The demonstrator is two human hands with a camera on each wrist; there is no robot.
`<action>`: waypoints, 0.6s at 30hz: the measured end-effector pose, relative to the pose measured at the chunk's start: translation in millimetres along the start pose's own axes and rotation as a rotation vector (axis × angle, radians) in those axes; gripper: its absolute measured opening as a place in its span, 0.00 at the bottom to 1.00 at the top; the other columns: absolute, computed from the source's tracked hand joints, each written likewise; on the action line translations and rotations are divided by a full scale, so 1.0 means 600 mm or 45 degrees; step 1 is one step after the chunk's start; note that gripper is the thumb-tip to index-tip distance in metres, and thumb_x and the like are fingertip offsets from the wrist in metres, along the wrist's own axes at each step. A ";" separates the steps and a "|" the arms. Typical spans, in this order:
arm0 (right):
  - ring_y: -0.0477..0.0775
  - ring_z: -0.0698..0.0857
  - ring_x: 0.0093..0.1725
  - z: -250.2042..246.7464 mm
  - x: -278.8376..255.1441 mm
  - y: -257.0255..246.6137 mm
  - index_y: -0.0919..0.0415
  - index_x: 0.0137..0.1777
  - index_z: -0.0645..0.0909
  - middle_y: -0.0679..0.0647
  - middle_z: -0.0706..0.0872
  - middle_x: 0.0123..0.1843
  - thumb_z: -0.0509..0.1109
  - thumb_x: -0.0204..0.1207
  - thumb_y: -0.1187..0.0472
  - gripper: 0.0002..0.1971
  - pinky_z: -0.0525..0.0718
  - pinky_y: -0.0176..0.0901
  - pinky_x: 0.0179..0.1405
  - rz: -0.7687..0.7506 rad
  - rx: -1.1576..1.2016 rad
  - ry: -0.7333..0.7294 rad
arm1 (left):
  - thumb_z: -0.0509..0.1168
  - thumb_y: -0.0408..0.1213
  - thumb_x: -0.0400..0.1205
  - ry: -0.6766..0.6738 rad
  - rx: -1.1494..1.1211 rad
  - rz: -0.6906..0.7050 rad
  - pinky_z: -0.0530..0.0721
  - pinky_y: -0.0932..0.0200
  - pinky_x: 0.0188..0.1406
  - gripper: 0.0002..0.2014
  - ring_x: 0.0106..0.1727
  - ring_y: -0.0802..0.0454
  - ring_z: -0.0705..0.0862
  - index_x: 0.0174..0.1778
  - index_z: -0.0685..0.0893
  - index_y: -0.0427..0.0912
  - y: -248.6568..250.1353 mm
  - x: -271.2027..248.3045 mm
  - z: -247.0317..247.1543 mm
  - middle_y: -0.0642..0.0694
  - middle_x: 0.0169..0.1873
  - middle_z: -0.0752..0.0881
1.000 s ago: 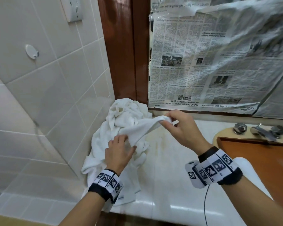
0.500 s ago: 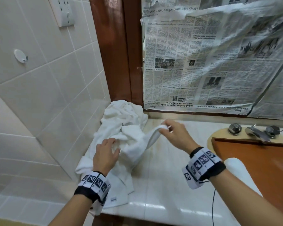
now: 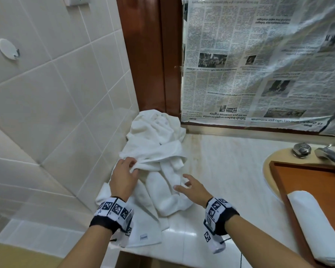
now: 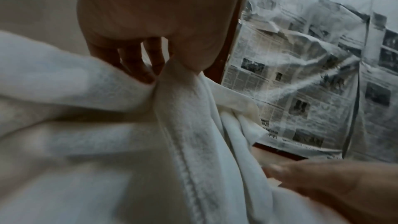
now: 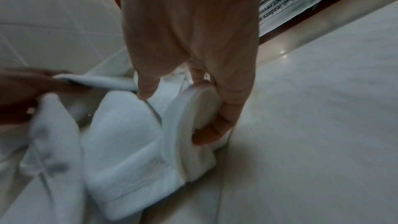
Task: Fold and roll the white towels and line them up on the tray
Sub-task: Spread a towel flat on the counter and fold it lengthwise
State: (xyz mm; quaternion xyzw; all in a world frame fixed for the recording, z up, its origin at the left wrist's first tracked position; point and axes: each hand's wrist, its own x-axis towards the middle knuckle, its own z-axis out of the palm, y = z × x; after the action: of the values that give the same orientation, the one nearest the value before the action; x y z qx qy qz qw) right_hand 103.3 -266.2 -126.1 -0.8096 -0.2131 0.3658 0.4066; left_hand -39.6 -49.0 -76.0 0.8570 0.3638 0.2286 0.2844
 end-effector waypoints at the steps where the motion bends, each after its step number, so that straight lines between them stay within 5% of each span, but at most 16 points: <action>1: 0.58 0.79 0.68 0.010 0.011 -0.006 0.55 0.78 0.71 0.55 0.79 0.68 0.74 0.76 0.40 0.34 0.74 0.43 0.59 -0.024 -0.052 0.005 | 0.68 0.35 0.78 0.022 -0.030 0.000 0.78 0.53 0.47 0.09 0.50 0.45 0.83 0.54 0.85 0.49 -0.005 0.004 -0.002 0.49 0.47 0.83; 3: 0.59 0.83 0.56 0.029 0.035 -0.024 0.62 0.60 0.81 0.55 0.85 0.53 0.73 0.79 0.46 0.20 0.76 0.42 0.49 -0.075 -0.093 0.130 | 0.69 0.33 0.78 0.051 -0.074 0.005 0.75 0.56 0.46 0.09 0.48 0.48 0.84 0.53 0.86 0.47 -0.011 0.012 -0.006 0.49 0.45 0.85; 5: 0.62 0.85 0.49 0.039 0.057 -0.047 0.66 0.47 0.81 0.58 0.86 0.43 0.71 0.81 0.51 0.16 0.79 0.45 0.46 -0.124 0.001 0.281 | 0.70 0.35 0.77 0.066 -0.101 0.001 0.78 0.56 0.46 0.09 0.47 0.50 0.85 0.51 0.86 0.50 -0.014 0.019 -0.012 0.51 0.44 0.86; 8: 0.58 0.84 0.46 0.039 0.078 -0.096 0.64 0.43 0.81 0.58 0.87 0.43 0.71 0.81 0.51 0.15 0.78 0.46 0.46 -0.249 0.064 0.302 | 0.74 0.40 0.77 -0.010 -0.150 0.055 0.83 0.55 0.50 0.12 0.47 0.54 0.84 0.55 0.86 0.51 -0.013 0.026 -0.021 0.53 0.46 0.86; 13: 0.51 0.81 0.43 0.022 0.093 -0.197 0.56 0.39 0.74 0.48 0.83 0.36 0.65 0.80 0.43 0.17 0.72 0.53 0.50 -0.464 -0.166 0.347 | 0.78 0.53 0.74 -0.089 -0.187 0.131 0.74 0.72 0.43 0.22 0.45 0.62 0.80 0.62 0.82 0.54 -0.006 0.029 -0.022 0.55 0.49 0.82; 15: 0.49 0.81 0.47 0.012 0.099 -0.219 0.53 0.41 0.74 0.48 0.84 0.39 0.63 0.82 0.44 0.15 0.66 0.52 0.51 -0.524 -0.303 0.373 | 0.75 0.58 0.76 -0.065 -0.134 0.141 0.73 0.68 0.41 0.22 0.44 0.61 0.79 0.61 0.82 0.53 -0.011 0.032 -0.018 0.54 0.46 0.82; 18: 0.51 0.81 0.43 -0.004 0.104 -0.228 0.46 0.40 0.73 0.46 0.82 0.38 0.65 0.83 0.46 0.11 0.75 0.52 0.50 -0.610 -0.296 0.273 | 0.70 0.64 0.77 -0.082 -0.032 0.176 0.77 0.56 0.46 0.23 0.48 0.53 0.80 0.60 0.82 0.53 -0.020 0.025 -0.006 0.54 0.46 0.82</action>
State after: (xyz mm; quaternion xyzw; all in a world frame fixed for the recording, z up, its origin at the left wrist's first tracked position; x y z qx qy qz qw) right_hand 138.3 -148.1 -39.8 -0.8115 -0.3945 0.1448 0.4062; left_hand -38.3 -29.8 -78.1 0.8834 0.2914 0.2245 0.2903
